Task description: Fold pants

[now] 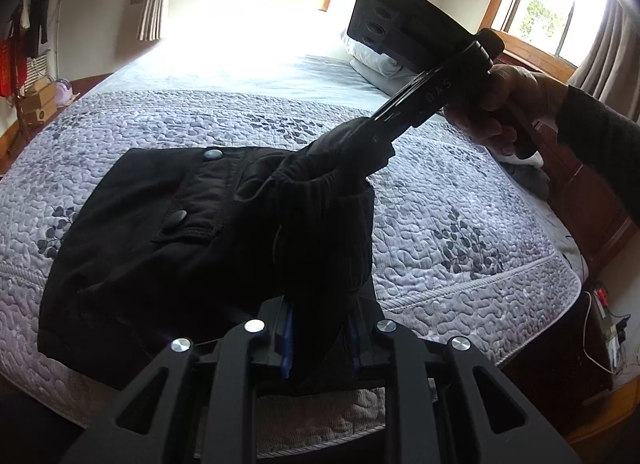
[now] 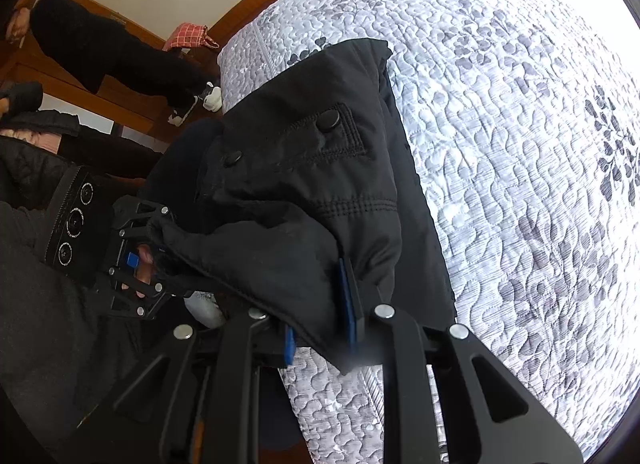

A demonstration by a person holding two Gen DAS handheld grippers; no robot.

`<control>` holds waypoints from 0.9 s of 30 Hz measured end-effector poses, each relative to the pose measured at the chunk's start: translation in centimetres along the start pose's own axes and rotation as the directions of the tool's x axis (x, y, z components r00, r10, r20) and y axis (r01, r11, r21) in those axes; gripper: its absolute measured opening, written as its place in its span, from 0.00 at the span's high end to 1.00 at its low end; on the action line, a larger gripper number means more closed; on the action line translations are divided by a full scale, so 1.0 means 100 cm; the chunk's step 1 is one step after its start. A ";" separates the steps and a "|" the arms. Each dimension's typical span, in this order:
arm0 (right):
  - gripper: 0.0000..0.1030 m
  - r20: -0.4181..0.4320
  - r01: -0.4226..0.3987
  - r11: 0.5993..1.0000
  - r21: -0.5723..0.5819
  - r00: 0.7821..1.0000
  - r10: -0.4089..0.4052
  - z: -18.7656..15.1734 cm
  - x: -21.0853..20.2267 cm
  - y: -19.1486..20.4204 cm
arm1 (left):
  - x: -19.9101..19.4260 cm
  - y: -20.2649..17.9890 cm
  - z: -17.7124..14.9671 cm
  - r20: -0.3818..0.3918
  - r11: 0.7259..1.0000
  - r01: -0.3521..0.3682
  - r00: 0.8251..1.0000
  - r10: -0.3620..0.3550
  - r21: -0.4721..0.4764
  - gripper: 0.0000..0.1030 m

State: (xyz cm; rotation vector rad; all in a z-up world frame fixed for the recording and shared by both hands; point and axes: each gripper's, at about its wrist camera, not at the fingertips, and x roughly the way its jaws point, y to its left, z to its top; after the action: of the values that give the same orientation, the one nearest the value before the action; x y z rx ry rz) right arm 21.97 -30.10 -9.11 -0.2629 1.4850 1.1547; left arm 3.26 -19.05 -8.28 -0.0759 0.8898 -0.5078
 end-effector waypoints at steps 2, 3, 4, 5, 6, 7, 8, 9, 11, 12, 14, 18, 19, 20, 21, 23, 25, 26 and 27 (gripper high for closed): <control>0.84 0.004 0.005 1.000 -0.004 1.000 -0.005 -0.008 0.007 -0.004 | 0.008 -0.004 -0.005 -0.016 1.000 -0.006 1.000 0.007 0.016 0.80; 0.84 0.008 0.007 1.000 -0.008 1.000 -0.007 -0.012 0.009 -0.007 | 0.012 -0.005 -0.007 -0.023 1.000 -0.008 1.000 0.008 0.022 0.80; 0.84 0.013 0.008 1.000 -0.011 1.000 -0.007 -0.013 0.011 -0.008 | 0.015 -0.007 -0.010 -0.027 0.999 -0.012 1.000 0.012 0.031 0.80; 0.84 0.018 0.006 1.000 -0.013 1.000 -0.006 -0.017 0.014 -0.010 | 0.017 -0.008 -0.012 -0.030 0.999 -0.017 0.999 0.018 0.043 0.80; 0.84 0.024 0.003 1.000 -0.014 1.000 -0.003 -0.020 0.015 -0.011 | 0.019 -0.010 -0.014 -0.031 0.998 -0.022 0.999 0.024 0.054 0.80; 0.84 0.029 0.003 1.000 -0.018 1.000 -0.002 -0.023 0.017 -0.012 | 0.021 -0.011 -0.016 -0.035 0.997 -0.027 0.999 0.029 0.065 0.80; 0.84 0.035 0.006 1.000 -0.026 0.999 -0.005 -0.025 0.018 -0.013 | 0.022 -0.013 -0.018 -0.039 0.997 -0.032 0.999 0.035 0.077 0.80; 0.83 0.041 0.009 0.999 -0.033 0.999 -0.008 -0.028 0.019 -0.012 | 0.024 -0.014 -0.020 -0.040 0.995 -0.037 0.998 0.041 0.087 0.80; 0.83 0.049 0.013 0.999 -0.037 0.999 -0.011 -0.030 0.019 -0.013 | 0.026 -0.016 -0.022 -0.046 0.994 -0.040 0.998 0.044 0.100 0.79; 0.83 0.055 0.019 0.999 -0.042 0.998 -0.016 -0.031 0.019 -0.012 | 0.026 -0.017 -0.023 -0.048 0.994 -0.040 0.998 0.046 0.106 0.79; 0.82 0.069 0.031 0.998 -0.056 0.997 -0.027 -0.037 0.017 -0.009 | 0.027 -0.018 -0.024 -0.049 0.991 -0.045 0.997 0.051 0.124 0.78; 0.81 0.076 0.049 0.997 -0.054 0.996 -0.045 -0.045 0.015 -0.004 | 0.030 -0.019 -0.026 -0.068 0.991 -0.034 0.997 0.043 0.133 0.76; 0.81 0.077 0.054 0.997 -0.054 0.996 -0.049 -0.047 0.014 -0.003 | 0.031 -0.019 -0.027 -0.073 0.990 -0.033 0.996 0.044 0.138 0.76; 0.80 0.079 0.057 0.997 -0.054 0.996 -0.053 -0.048 0.013 -0.001 | 0.031 -0.019 -0.028 -0.079 0.989 -0.031 0.996 0.042 0.142 0.75; 0.80 0.080 0.060 0.997 -0.051 0.995 -0.056 -0.050 0.012 0.000 | 0.032 -0.019 -0.029 -0.084 0.989 -0.027 0.996 0.040 0.146 0.74; 0.80 0.083 0.065 0.997 -0.042 0.995 -0.062 -0.054 0.009 0.001 | 0.032 -0.020 -0.030 -0.092 0.989 -0.021 0.995 0.035 0.149 0.73; 0.80 0.085 0.076 0.997 -0.031 0.994 -0.073 -0.058 0.007 0.002 | 0.033 -0.019 -0.031 -0.097 0.989 -0.014 0.995 0.029 0.149 0.73; 0.80 0.085 0.083 0.996 -0.027 0.993 -0.080 -0.059 0.006 0.003 | 0.033 -0.019 -0.031 -0.100 0.989 -0.011 0.995 0.026 0.149 0.73; 0.80 0.090 0.089 0.996 -0.018 0.992 -0.087 -0.061 0.003 0.003 | 0.032 -0.019 -0.030 -0.102 0.989 -0.008 0.994 0.024 0.150 0.72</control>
State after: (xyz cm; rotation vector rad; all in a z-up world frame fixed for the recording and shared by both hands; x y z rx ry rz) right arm 17.80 -34.45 -10.19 -0.2856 1.3703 1.0985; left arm 1.86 -21.75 -12.02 0.0949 0.9504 -0.5659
